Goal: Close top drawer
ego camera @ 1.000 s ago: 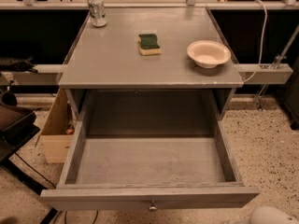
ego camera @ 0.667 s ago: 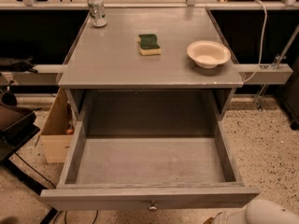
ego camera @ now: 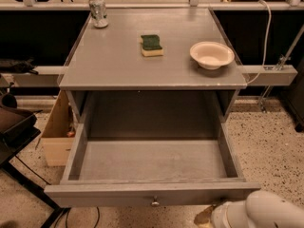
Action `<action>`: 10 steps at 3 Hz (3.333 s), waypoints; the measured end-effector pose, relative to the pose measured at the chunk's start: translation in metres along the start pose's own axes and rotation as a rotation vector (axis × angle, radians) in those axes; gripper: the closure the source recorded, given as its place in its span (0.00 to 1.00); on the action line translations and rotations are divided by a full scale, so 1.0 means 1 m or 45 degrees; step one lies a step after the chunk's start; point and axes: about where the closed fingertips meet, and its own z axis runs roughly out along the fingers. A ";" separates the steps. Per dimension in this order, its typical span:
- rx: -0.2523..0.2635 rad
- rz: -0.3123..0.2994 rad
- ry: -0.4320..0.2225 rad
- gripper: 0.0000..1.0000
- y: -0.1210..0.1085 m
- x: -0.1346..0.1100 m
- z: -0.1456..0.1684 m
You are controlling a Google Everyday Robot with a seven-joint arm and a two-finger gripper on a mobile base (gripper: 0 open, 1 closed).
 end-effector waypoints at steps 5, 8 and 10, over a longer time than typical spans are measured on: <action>0.198 -0.216 -0.120 1.00 -0.069 -0.084 -0.033; 0.320 -0.352 -0.175 1.00 -0.121 -0.139 -0.066; 0.362 -0.408 -0.193 1.00 -0.142 -0.161 -0.079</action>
Offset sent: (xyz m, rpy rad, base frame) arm 0.0927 0.0139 0.0376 -0.0089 -0.1778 0.0451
